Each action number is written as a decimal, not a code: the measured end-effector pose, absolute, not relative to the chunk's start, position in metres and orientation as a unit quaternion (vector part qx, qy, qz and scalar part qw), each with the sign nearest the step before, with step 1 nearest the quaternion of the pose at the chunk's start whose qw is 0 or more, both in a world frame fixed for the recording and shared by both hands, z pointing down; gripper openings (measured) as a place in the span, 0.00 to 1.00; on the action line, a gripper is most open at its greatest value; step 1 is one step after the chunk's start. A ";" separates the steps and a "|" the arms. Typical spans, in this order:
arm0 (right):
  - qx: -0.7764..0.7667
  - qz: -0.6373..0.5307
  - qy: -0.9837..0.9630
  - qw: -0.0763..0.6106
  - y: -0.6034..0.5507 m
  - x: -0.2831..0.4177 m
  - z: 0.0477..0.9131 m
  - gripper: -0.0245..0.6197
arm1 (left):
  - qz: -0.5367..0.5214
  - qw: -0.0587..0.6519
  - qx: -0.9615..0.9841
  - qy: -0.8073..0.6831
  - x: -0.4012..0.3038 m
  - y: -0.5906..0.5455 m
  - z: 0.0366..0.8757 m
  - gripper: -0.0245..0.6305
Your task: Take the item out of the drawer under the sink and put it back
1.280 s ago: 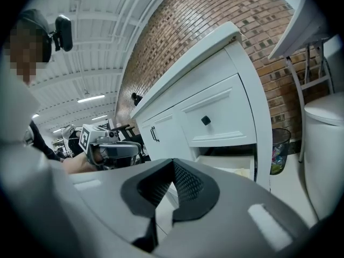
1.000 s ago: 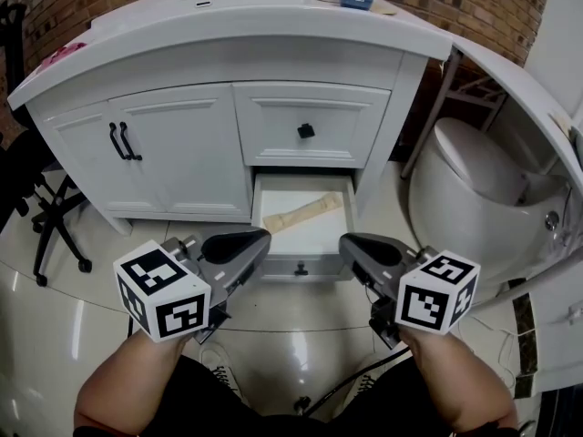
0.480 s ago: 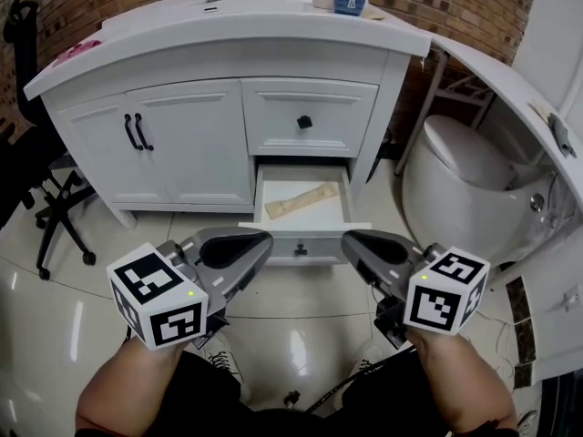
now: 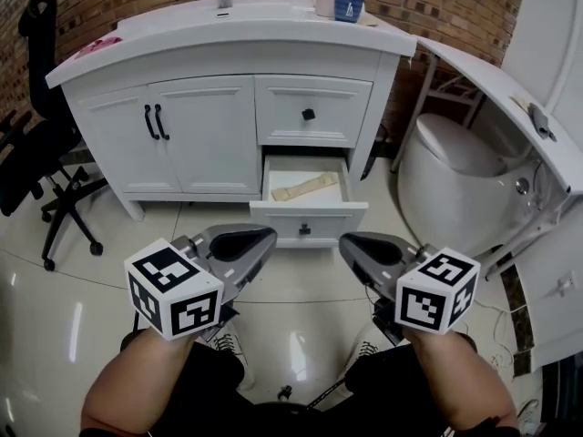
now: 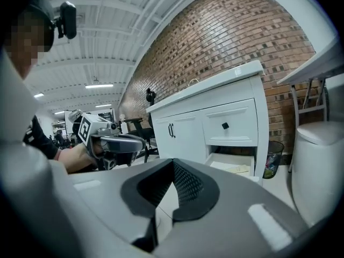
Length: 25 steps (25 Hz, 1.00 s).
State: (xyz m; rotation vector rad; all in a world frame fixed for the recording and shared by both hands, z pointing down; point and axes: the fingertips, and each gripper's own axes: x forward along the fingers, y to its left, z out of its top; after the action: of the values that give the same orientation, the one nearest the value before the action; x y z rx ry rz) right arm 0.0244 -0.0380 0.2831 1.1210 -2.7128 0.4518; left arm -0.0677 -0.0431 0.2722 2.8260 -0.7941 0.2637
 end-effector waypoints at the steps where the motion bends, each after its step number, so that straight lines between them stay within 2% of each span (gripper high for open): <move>1: 0.379 0.149 -0.909 0.091 -0.034 0.024 0.286 0.04 | 0.090 0.095 0.955 -0.267 -0.068 -0.038 0.272 0.05; 25: 0.382 0.142 -0.908 0.100 -0.010 0.013 0.289 0.04 | 0.090 0.088 0.953 -0.276 -0.079 -0.014 0.275 0.05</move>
State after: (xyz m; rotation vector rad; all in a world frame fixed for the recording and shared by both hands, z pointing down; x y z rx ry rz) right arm 0.0134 -0.0103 0.2886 1.1294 -2.6831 0.4194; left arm -0.0793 -0.0142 0.2746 2.8358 -0.8211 0.2684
